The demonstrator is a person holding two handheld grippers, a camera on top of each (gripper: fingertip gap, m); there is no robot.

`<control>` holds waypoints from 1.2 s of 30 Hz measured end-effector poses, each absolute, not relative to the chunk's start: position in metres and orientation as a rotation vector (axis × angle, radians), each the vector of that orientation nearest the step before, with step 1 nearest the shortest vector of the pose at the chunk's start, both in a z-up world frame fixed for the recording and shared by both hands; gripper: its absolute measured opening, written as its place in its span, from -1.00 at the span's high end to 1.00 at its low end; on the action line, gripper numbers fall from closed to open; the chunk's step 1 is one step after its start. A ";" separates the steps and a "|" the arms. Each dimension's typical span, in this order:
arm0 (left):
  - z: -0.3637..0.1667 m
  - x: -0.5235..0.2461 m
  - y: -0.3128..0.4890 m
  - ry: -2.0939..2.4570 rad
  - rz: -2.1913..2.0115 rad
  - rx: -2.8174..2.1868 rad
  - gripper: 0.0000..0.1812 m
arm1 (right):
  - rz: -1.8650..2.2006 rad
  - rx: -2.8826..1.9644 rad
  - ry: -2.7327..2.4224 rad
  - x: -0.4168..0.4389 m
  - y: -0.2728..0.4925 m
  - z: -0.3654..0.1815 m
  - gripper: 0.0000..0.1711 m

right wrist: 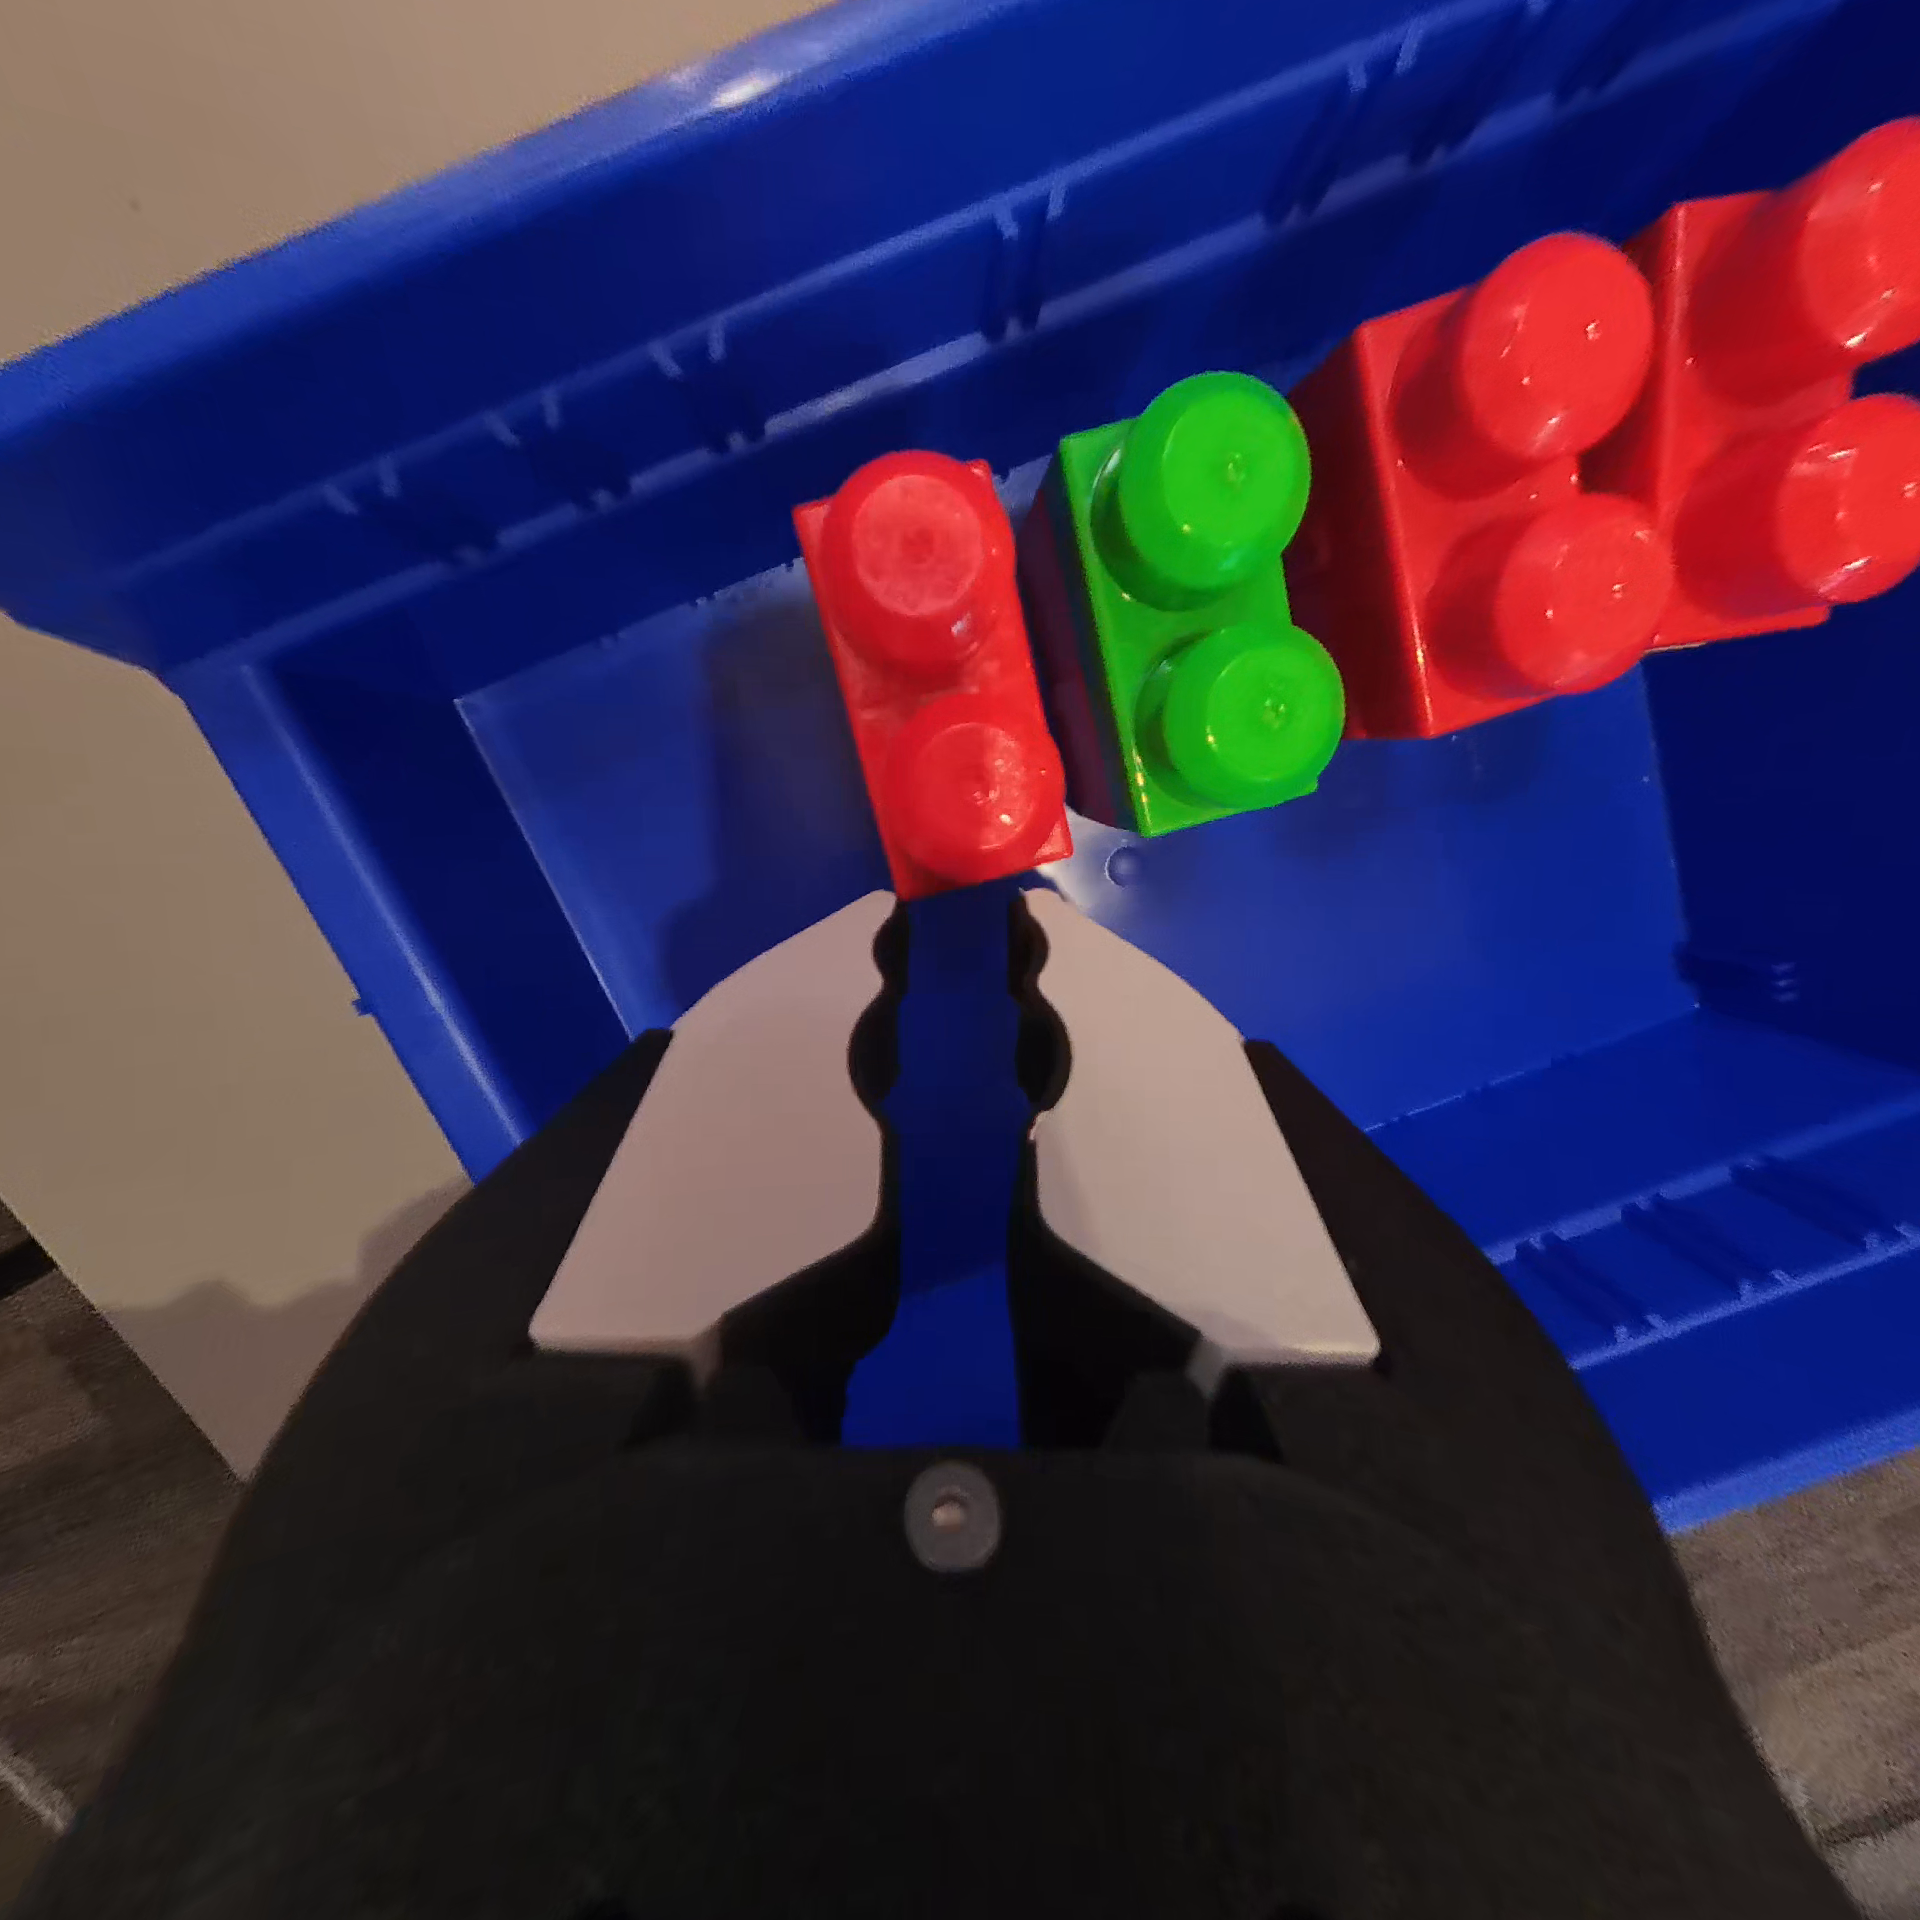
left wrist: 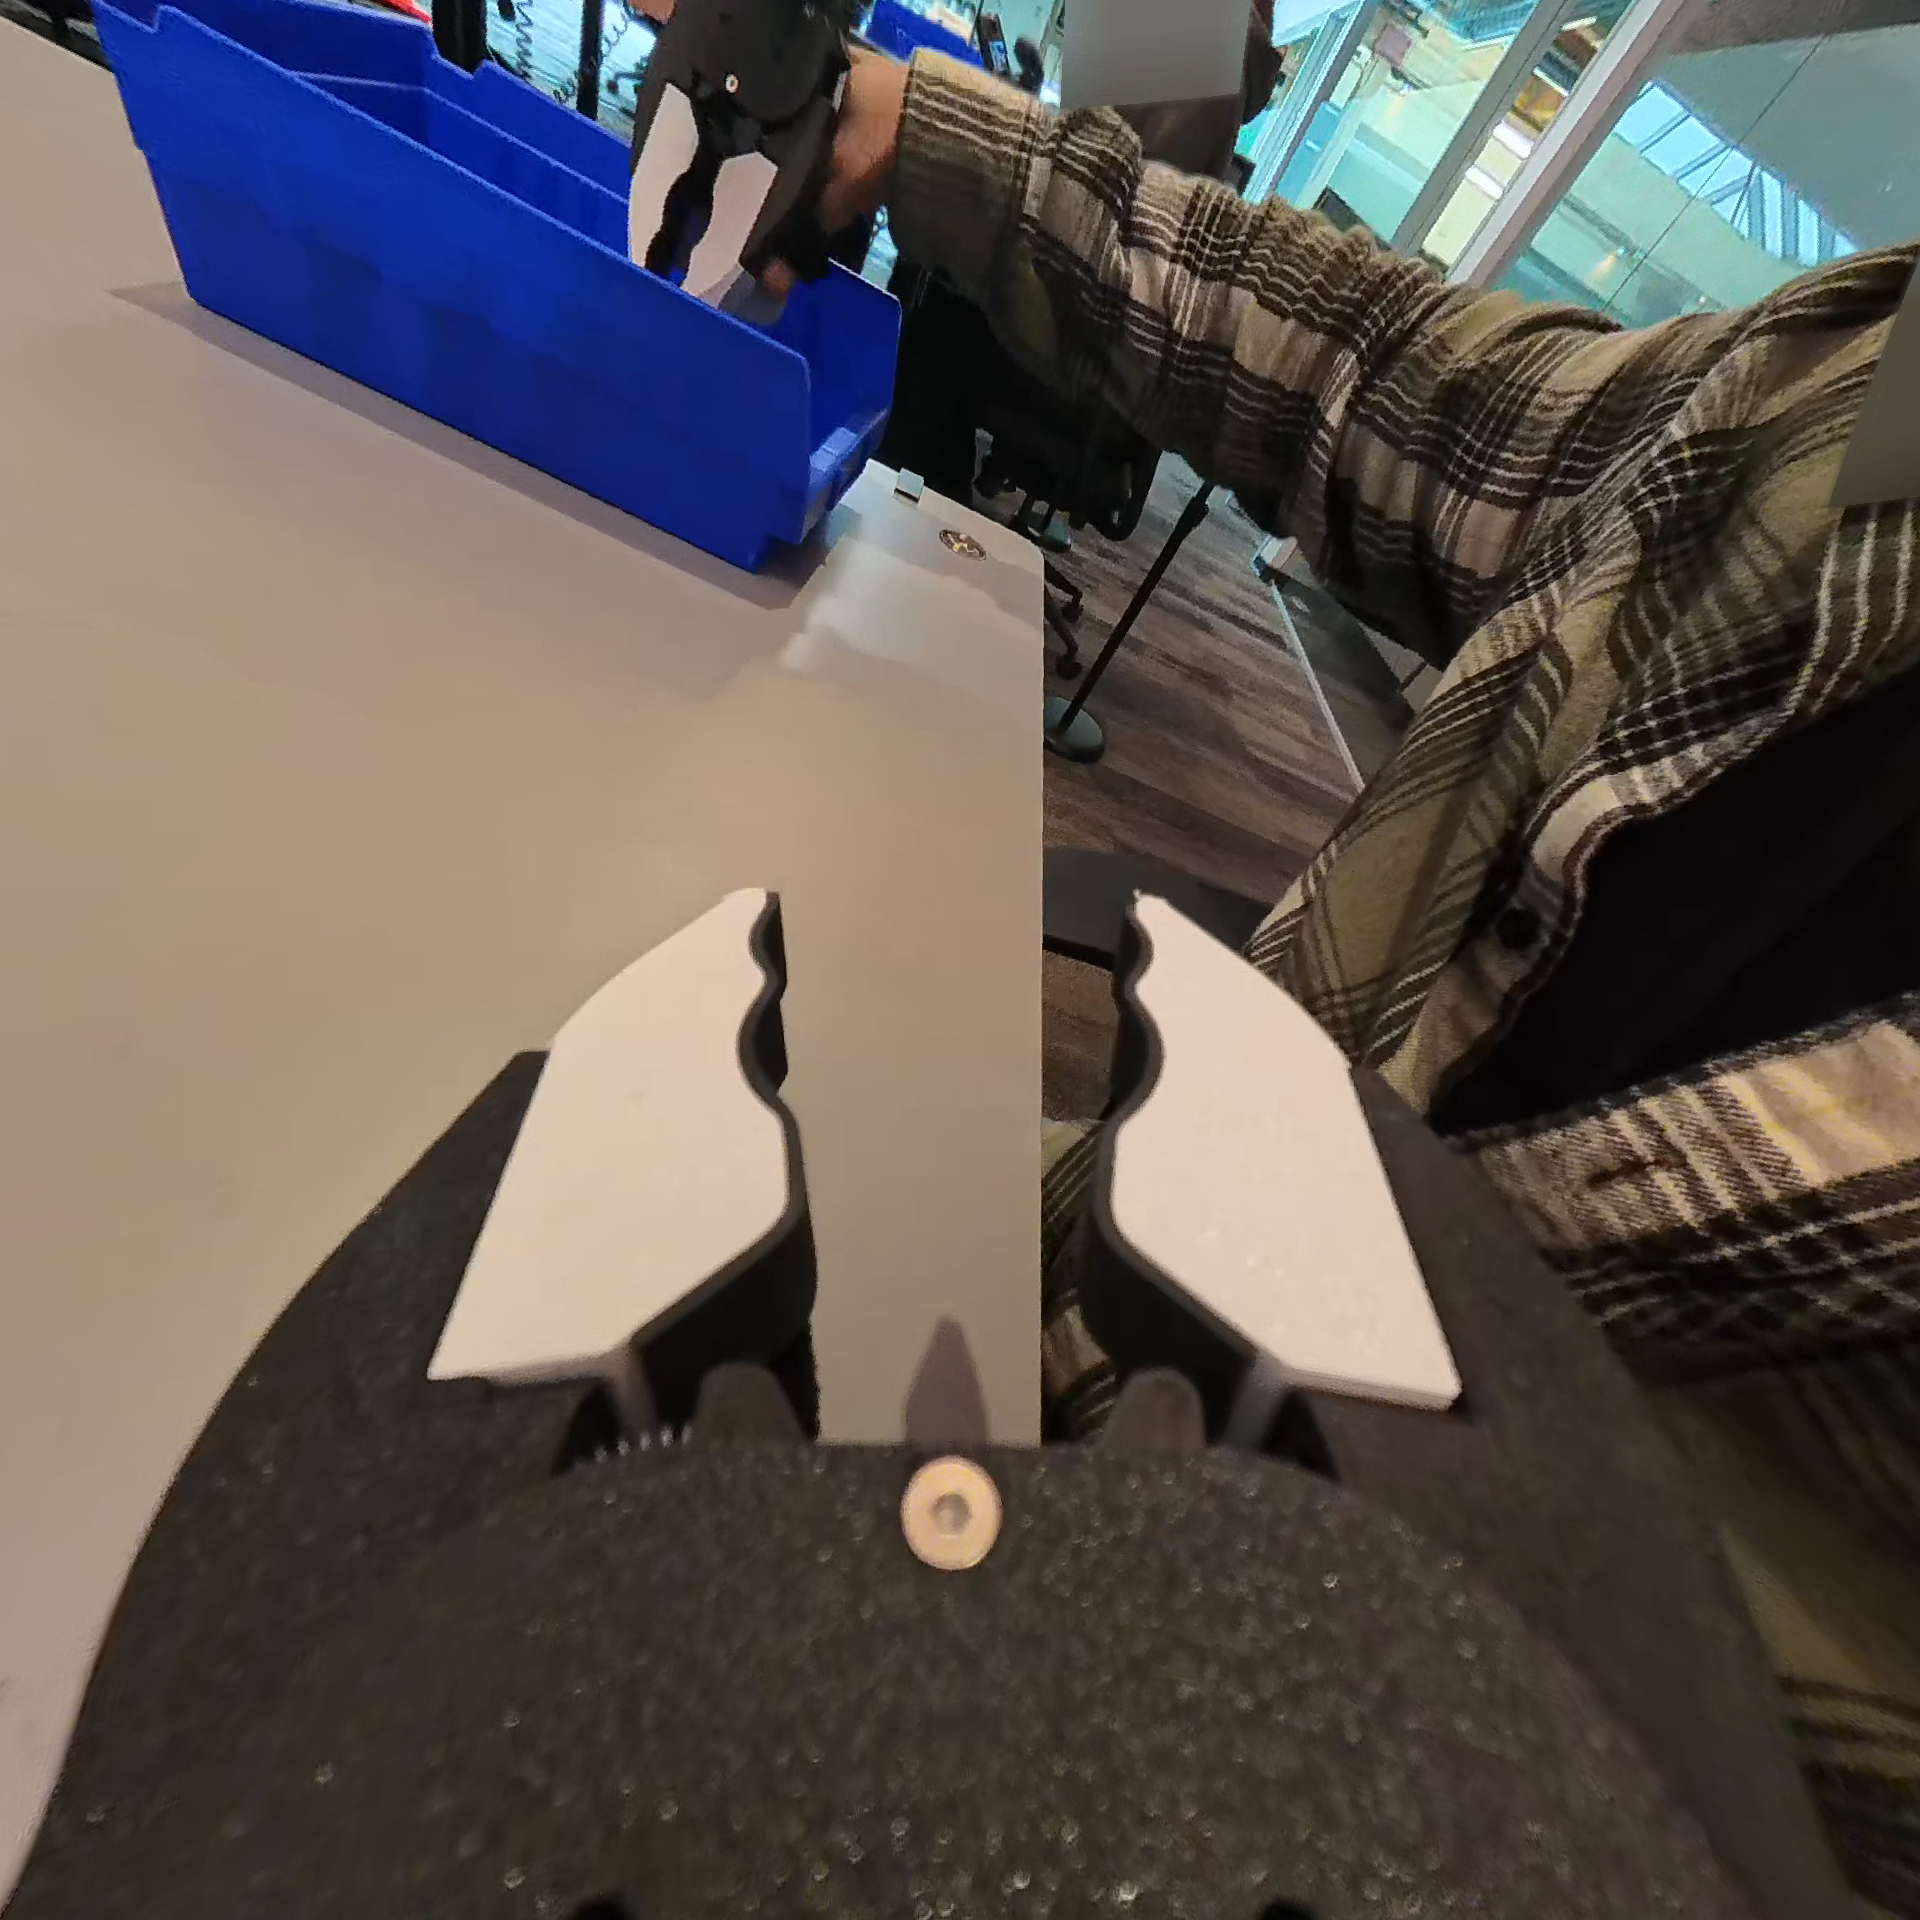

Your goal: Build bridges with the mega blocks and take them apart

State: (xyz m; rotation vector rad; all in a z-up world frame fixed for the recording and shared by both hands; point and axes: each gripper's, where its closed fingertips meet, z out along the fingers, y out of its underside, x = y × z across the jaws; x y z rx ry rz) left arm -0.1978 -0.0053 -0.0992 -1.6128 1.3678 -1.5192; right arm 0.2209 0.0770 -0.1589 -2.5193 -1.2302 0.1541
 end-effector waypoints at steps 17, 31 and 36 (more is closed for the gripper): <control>-0.100 -0.233 0.023 1.190 -1.465 -1.564 0.32 | 0.143 -2.033 -0.789 0.147 0.047 -0.018 0.46; -0.083 -0.289 0.115 0.841 -1.031 -1.409 0.31 | 0.441 -1.733 -0.805 -0.123 0.038 -0.042 0.11; -0.068 -0.303 0.159 0.761 -0.754 -1.296 0.33 | 0.500 -1.690 -0.690 -0.154 0.064 -0.033 0.13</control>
